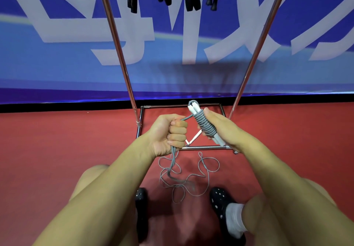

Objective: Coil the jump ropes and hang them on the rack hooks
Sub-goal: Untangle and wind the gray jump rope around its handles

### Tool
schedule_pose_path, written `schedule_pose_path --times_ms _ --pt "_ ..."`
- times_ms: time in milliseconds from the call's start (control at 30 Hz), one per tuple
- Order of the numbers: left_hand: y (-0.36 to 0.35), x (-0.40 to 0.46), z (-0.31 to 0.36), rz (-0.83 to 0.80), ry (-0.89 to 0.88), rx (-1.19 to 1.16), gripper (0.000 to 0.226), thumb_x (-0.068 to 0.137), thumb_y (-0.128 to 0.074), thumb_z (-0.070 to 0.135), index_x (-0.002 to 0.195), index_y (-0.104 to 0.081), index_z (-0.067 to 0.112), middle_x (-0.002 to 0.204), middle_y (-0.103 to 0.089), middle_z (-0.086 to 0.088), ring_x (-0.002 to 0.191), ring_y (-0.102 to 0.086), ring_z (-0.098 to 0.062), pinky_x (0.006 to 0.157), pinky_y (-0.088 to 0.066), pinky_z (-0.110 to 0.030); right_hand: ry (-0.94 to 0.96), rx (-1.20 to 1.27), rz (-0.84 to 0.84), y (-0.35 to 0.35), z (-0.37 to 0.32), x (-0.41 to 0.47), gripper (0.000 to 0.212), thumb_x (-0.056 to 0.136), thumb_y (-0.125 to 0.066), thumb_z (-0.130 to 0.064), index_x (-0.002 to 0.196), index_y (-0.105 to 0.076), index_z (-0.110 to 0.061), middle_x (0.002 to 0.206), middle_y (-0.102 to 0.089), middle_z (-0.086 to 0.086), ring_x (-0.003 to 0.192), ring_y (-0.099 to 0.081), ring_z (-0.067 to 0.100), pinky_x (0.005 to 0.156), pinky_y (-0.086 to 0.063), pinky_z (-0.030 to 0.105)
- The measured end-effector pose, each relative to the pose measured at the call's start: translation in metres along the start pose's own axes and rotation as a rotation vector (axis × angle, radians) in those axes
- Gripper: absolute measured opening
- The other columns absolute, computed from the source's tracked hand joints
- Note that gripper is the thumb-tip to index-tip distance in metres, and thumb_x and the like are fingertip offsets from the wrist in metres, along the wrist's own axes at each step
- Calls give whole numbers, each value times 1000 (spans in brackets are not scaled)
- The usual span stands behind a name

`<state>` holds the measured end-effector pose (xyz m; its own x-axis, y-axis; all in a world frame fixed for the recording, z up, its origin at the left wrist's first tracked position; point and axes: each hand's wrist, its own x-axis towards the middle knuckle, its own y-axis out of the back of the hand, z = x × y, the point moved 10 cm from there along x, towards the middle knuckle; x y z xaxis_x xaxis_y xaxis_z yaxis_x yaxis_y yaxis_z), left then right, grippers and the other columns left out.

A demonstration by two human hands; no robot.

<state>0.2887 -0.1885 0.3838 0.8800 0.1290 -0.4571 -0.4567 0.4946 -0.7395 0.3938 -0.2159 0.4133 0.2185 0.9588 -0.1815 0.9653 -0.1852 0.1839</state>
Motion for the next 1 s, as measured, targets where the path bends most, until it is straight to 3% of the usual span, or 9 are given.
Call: schedule_pose_path --times_ms 67,200,333,433,567,733,833,900,1000 --pt "0 1 -1 5 4 -9 43 93 -39 25 50 -36 23 50 -9 12 40 -6 -9 34 -14 -19 52 -79 20 1 -3 -1 28 111 -39 -35 98 -61 -24 72 -62 -15 62 -53 2 63 -44 20" --pt "1 1 -2 5 4 -44 43 94 -41 26 51 -36 23 50 -10 12 41 -6 -9 34 -13 -19 93 -133 40 -1 -7 -3 26 108 -47 -30 127 -63 -22 102 -66 -19 87 -58 -11 83 -43 11" --pt "-1 -1 1 -6 -7 -40 39 91 -44 25 53 -34 24 50 -10 12 41 -6 -9 38 -10 -19 112 -79 -14 -7 -12 -8 25 105 -55 -19 129 -62 -17 91 -64 -15 73 -55 -5 70 -44 9" --pt "0 -2 0 13 -11 -23 39 91 -45 26 54 -33 25 49 -11 12 41 -7 -9 38 -11 -19 120 -21 -14 -6 -12 -9 27 102 -59 -8 129 -58 -6 98 -69 -2 68 -62 -7 59 -45 8" --pt "0 -3 0 21 -12 12 40 91 -46 27 53 -34 25 50 -11 12 41 -7 -8 39 -10 -20 143 4 -32 -7 -15 -10 33 98 -63 -3 130 -56 -3 107 -70 2 78 -66 -6 64 -48 9" --pt "-2 -3 1 32 -27 98 40 95 -48 34 59 -32 24 51 -15 11 42 -8 -7 40 -10 -19 178 134 -35 -2 -20 -10 23 100 -63 -9 122 -61 -11 93 -70 -1 80 -66 6 78 -54 22" --pt "5 -4 13 170 -165 231 25 99 -51 30 77 -55 18 56 -20 8 45 -10 -6 43 -7 -20 186 165 14 4 -21 -8 22 97 -65 -19 119 -66 -17 93 -71 -3 85 -65 9 83 -52 25" --pt "12 -9 32 327 -372 444 10 101 -54 20 92 -58 19 58 -35 4 44 -17 -7 44 -10 -21 173 173 45 7 -18 -7 18 100 -62 -15 116 -68 -19 94 -72 -2 84 -65 9 84 -51 27" --pt "2 -26 56 507 -703 862 5 98 -66 19 100 -63 16 65 -60 -1 43 -41 -9 46 -33 -21 161 181 65 9 -15 -7 19 101 -59 -15 116 -69 -21 94 -72 -1 84 -65 9 82 -51 28"
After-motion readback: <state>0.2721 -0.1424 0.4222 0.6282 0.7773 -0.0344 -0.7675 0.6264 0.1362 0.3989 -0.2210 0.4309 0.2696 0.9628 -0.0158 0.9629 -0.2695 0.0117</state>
